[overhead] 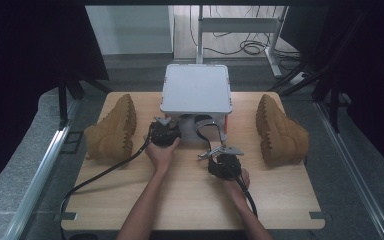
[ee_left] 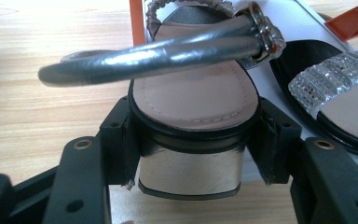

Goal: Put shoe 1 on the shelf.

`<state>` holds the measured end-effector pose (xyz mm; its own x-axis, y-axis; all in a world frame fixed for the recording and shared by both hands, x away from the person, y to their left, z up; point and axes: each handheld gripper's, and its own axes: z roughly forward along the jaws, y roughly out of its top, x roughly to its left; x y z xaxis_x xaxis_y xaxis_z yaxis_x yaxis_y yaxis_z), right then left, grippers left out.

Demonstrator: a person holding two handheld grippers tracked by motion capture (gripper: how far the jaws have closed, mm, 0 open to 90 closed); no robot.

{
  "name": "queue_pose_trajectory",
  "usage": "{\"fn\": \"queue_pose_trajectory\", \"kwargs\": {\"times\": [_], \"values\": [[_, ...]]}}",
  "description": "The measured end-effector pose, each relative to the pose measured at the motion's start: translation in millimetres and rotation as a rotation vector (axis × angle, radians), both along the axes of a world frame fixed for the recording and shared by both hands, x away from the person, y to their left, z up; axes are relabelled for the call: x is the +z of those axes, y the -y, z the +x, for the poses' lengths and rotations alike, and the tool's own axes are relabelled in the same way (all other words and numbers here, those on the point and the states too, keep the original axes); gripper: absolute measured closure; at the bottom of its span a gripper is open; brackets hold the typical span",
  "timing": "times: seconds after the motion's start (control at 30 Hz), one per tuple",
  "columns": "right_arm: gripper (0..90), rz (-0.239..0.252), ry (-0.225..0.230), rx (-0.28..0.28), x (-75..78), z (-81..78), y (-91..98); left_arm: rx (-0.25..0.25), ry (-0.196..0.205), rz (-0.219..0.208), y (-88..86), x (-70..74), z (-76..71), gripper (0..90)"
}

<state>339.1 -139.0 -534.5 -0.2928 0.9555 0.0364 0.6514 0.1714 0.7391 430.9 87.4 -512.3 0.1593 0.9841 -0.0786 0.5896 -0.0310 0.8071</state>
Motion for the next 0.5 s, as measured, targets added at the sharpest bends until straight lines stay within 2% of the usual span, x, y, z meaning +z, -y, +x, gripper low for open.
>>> {"fn": "queue_pose_trajectory", "kwargs": {"times": [0.23, 0.5], "values": [[38.3, -0.001, 0.002, 0.0, -0.2, 0.1, -0.1, 0.008, 0.011, 0.012, 4.8, -2.2, 2.9, 41.8], [38.4, 0.001, 0.0, 0.001, -0.1, 0.1, 0.3, 0.037, 0.042, 0.04, 14.6, -10.8, 2.3, 41.8]]}}
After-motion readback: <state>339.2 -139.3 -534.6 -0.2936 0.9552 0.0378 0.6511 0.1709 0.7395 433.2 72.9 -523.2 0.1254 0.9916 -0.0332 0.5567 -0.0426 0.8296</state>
